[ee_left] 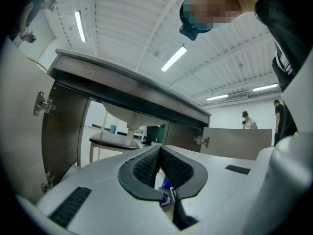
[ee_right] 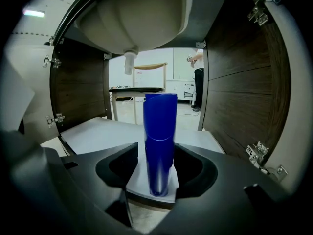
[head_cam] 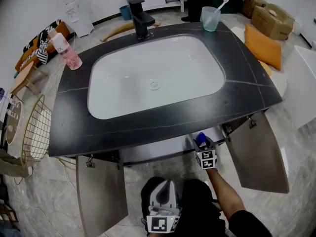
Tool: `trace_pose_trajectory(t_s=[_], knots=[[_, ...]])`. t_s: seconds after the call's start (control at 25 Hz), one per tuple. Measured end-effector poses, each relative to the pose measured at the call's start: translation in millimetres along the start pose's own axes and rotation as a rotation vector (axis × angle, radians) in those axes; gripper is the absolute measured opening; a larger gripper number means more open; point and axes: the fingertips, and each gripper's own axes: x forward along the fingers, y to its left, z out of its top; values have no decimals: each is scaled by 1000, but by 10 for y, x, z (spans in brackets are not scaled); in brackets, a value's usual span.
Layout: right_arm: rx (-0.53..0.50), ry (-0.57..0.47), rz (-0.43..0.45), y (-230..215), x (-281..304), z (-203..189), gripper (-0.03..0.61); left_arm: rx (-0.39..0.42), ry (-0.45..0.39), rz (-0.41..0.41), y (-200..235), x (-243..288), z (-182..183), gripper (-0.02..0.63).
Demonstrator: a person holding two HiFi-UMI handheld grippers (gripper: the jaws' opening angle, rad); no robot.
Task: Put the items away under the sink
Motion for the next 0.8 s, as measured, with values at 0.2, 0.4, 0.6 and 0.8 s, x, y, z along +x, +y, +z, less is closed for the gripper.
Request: trace_pose_trajectory(t_s=[0.2, 0.4, 0.6, 0.8], knots=[[21, -15, -22, -26, -71, 73, 230, 26, -6, -7, 55, -30, 8, 15], [61, -45, -49, -64, -472, 58, 236, 34, -27, -12, 94, -126, 61, 15], [87, -59, -23, 186, -925, 109, 183, 42, -39, -28, 134, -218, 122, 15], [149, -47, 12, 407, -1202, 215, 55, 8, -36, -5, 175, -265, 224, 15]])
